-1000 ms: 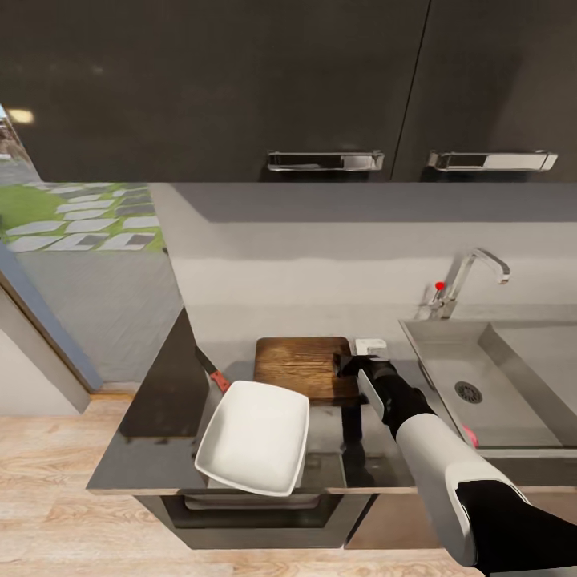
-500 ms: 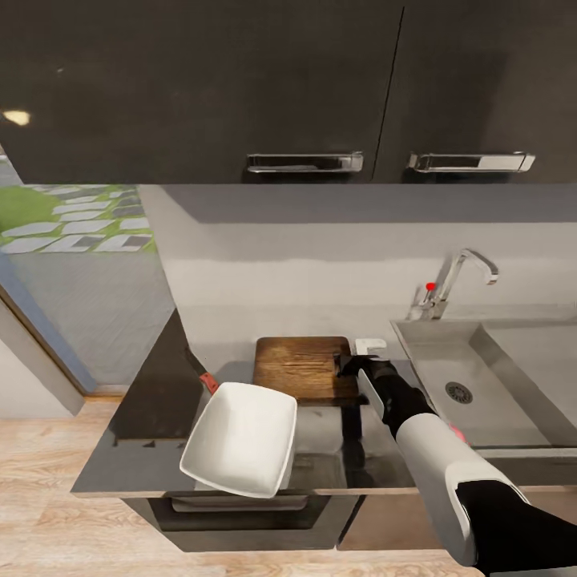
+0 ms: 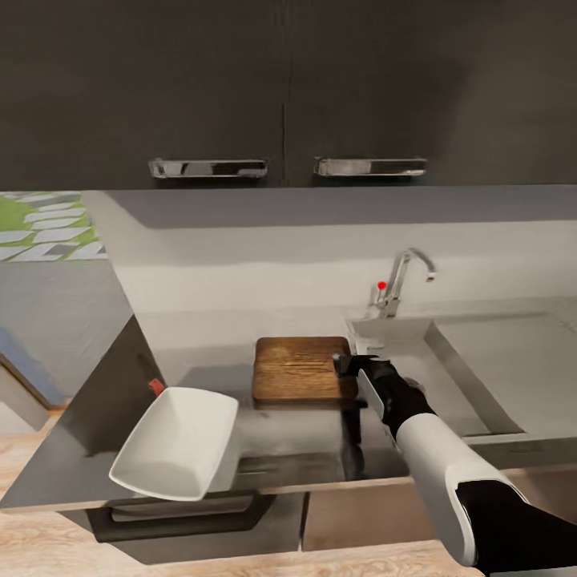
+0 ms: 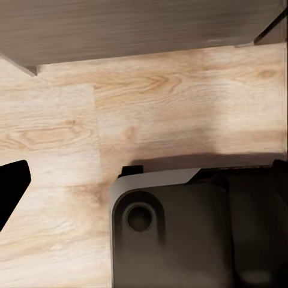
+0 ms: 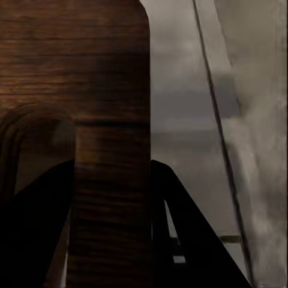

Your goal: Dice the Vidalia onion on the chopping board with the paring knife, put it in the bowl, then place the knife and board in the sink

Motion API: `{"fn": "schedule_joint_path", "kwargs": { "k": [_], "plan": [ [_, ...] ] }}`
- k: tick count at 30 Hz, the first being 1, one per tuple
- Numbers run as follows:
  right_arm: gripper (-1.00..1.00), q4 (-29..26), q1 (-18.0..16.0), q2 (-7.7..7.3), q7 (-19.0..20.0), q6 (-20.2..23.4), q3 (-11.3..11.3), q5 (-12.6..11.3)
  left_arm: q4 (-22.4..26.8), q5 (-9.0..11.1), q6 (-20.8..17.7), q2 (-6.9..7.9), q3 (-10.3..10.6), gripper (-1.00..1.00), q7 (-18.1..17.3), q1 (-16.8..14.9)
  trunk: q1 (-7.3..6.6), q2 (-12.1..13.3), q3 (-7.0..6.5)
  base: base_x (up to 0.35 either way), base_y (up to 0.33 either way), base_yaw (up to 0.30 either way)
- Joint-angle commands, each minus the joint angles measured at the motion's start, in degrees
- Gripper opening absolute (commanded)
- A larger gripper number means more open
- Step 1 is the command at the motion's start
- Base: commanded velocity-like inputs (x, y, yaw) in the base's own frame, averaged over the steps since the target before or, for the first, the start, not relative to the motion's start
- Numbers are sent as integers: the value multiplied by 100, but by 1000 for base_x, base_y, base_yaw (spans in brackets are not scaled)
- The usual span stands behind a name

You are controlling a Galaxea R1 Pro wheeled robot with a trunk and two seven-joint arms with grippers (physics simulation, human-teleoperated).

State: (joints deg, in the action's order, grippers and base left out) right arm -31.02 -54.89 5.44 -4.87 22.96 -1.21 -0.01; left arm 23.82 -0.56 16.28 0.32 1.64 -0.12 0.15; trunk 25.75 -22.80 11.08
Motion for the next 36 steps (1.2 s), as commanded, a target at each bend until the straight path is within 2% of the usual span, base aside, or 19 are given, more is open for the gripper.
{"fn": "schedule_joint_path", "kwargs": {
  "k": [1,8,20,27,36],
  "plan": [
    [-100,-9,-4,2,-23,32,-11,-8,8,-5,8,5,10,100,-1,1,3,-12,6,-42,-295,-94],
    [-100,-9,-4,9,-23,33,-11,-8,8,-5,10,10,10,100,-4,-1,3,-12,-2,-11,-98,4],
    [-100,-9,-4,11,-23,42,-17,-8,8,-5,13,5,11,100,-5,0,3,-12,-2,-107,-73,220],
    [-100,-9,-4,4,-31,42,-11,-3,7,-5,9,3,12,100,-4,0,3,-12,-2,-22,-31,16],
    [-100,-4,-4,9,-30,42,-16,-7,6,-5,11,8,12,100,-6,2,3,-12,-2,-89,-159,1]
  ]
}}
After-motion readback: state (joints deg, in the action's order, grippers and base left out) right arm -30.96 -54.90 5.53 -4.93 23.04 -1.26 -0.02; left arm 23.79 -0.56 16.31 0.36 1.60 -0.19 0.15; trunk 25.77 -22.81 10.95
